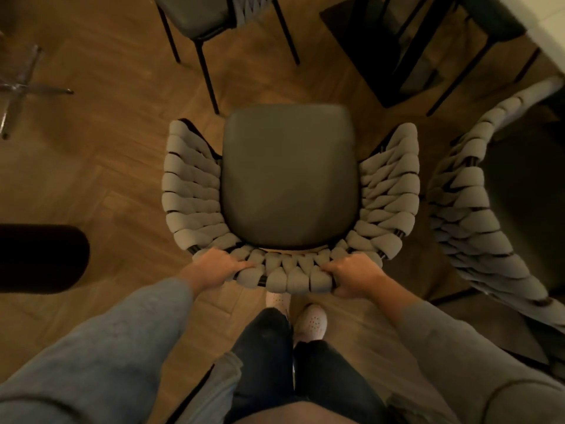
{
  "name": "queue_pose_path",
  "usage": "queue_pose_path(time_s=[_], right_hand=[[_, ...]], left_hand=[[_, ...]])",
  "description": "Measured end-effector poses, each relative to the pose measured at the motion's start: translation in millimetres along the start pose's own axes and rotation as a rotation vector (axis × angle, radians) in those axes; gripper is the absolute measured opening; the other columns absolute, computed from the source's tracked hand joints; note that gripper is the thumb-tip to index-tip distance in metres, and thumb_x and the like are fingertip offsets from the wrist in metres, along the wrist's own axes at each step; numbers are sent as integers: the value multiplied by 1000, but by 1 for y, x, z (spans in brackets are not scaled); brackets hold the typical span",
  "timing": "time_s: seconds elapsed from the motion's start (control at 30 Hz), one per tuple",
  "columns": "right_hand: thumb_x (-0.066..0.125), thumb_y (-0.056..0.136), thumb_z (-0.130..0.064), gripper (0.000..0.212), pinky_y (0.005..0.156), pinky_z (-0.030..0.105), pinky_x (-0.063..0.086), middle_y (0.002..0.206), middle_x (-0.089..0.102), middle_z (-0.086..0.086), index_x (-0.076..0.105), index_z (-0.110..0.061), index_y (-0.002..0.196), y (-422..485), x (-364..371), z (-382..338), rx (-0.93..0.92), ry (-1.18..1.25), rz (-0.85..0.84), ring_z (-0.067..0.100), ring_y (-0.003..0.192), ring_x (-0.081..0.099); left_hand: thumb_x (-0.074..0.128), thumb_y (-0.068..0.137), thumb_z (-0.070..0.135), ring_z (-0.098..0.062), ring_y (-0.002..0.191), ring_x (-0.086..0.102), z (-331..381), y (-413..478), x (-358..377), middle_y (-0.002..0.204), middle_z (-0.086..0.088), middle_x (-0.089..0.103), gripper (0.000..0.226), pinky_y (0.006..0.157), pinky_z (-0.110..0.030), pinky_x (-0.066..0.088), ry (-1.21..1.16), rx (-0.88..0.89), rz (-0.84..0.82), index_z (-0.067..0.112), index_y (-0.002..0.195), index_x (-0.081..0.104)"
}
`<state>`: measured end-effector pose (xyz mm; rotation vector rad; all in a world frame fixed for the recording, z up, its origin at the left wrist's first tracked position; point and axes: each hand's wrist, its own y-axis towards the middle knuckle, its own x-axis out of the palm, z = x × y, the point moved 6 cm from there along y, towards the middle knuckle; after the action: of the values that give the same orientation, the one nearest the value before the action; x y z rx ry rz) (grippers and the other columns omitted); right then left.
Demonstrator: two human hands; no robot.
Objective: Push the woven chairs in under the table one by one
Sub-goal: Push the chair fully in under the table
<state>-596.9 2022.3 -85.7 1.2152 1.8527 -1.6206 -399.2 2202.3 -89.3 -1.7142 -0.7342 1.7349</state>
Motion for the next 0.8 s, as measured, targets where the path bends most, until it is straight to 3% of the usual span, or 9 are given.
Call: queue_pose_path(time_s=[0.07,0.13,0.23,0.33,0.43,0.53,0.8], right_hand=[[56,83,-50,55,94,40,44,112,64,-1,45,-33,135,1,-4,16,43,-48,-8,24,101,61],[54,85,-48,59,99,42,39,115,63,0,39,-34,140,6,-9,26,104,-71,1,24,102,60],[52,85,-43,55,88,40,42,110,64,-1,40,-34,138,20,-16,34,186,-43,4,22,94,61],[53,85,-44,49,81,37,45,106,65,-4,46,-36,133,32,-30,50,271,48,50,19,90,61],[53,86,-45,47,76,34,43,103,66,-4,48,-37,131,47,-45,61,339,108,107,19,88,62],[55,85,-43,49,68,30,39,100,66,-4,47,-38,133,71,-67,73,376,133,144,18,84,62],[52,86,-48,58,63,30,39,99,67,0,38,-41,141,110,-123,121,469,238,237,22,83,63]], left_hand=[[46,96,7,-23,111,60,-12,13,-15,129,-2,59,72,92,-41,48,23,8,-2,37,152,12],[45,97,7,-23,110,61,-26,28,-32,127,-1,60,71,92,-42,48,38,21,8,38,151,14],[44,99,11,-24,116,58,-50,52,-56,132,-2,57,63,100,-46,42,133,44,19,37,151,19],[49,97,11,-24,132,44,-79,84,-87,144,-1,48,59,112,-55,23,248,95,44,32,148,27],[55,93,9,-24,139,36,-108,111,-118,146,3,46,60,114,-64,9,317,123,38,30,145,35],[55,93,11,-23,131,45,-146,136,-143,137,0,54,48,114,-63,15,331,110,42,26,138,45],[50,97,18,-22,119,55,-204,202,-228,122,2,63,37,107,-56,31,416,175,8,29,132,48]])
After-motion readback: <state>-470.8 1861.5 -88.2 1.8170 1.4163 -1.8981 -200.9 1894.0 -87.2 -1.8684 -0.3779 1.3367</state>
